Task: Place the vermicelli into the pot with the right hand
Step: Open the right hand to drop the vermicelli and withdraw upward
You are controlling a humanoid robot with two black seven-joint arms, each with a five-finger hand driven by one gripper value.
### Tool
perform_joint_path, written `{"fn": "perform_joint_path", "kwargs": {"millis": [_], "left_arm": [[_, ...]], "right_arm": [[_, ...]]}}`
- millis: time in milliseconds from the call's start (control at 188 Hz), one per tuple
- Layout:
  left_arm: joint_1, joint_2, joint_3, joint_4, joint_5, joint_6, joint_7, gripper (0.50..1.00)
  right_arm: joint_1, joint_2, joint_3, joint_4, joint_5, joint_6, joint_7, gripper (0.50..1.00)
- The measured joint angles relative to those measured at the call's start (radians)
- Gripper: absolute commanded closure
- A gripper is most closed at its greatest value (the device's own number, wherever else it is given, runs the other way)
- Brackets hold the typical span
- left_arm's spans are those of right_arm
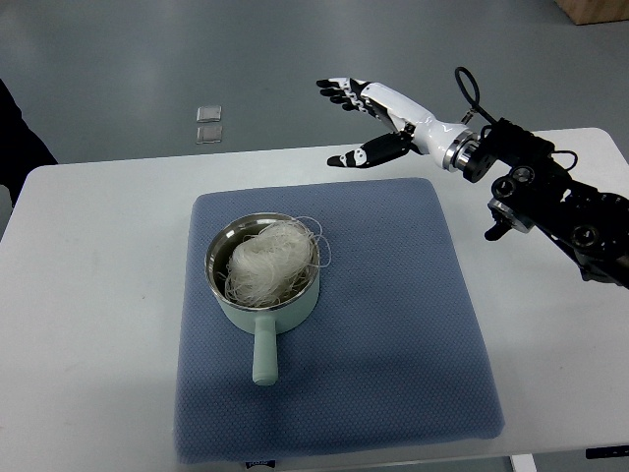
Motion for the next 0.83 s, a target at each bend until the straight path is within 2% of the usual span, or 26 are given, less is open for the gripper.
{"fn": "perform_joint_path", "kwargs": {"millis": [176,410,831], "left_arm": [[0.000,0.000,-0.001,0.000,0.000,0.000,0.000,0.500],[0.000,0.000,-0.002,-0.001,0.000,0.000,0.000,0.500],[-0.001,0.000,-0.003,-0.001,0.000,0.000,0.000,0.500]], "right_arm": [[-0.097,0.002,0.137,-0.084,0.246,-0.010,-0.030,0.593],[-0.149,-0.002,0.155,-0.117,0.532,-0.099,-0.044,0.591],[-0.179,0.001,0.155,-0.125,0.595,-0.109,-0.037,0.576]]}}
